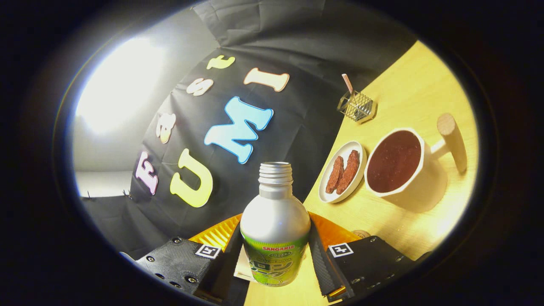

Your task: Take the bottle from table, then pour the juice into the cup, finally place the bottle on the coaster

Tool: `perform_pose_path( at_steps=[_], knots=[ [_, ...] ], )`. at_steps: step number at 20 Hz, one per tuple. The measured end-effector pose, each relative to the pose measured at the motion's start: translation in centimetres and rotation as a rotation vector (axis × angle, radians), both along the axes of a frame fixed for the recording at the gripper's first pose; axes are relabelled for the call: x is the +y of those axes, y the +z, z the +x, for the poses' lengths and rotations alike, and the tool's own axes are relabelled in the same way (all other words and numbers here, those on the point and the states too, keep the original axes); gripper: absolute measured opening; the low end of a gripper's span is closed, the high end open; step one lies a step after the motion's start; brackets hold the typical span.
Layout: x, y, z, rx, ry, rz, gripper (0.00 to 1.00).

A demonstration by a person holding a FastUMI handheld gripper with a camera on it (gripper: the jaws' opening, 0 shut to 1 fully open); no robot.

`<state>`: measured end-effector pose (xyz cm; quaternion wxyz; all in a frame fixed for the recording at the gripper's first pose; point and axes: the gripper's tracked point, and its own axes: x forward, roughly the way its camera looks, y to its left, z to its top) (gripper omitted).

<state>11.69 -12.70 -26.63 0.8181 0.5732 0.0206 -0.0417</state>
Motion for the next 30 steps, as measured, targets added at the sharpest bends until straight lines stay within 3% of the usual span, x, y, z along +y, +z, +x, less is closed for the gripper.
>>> perform_pose_path(
  at_steps=[4,30],
  knots=[
    [-0.5,0.0,-0.2,-0.030,-0.037,0.132,0.77],
    [-0.6,1.8,0.0,-0.155,-0.112,0.525,0.77]
  ],
)
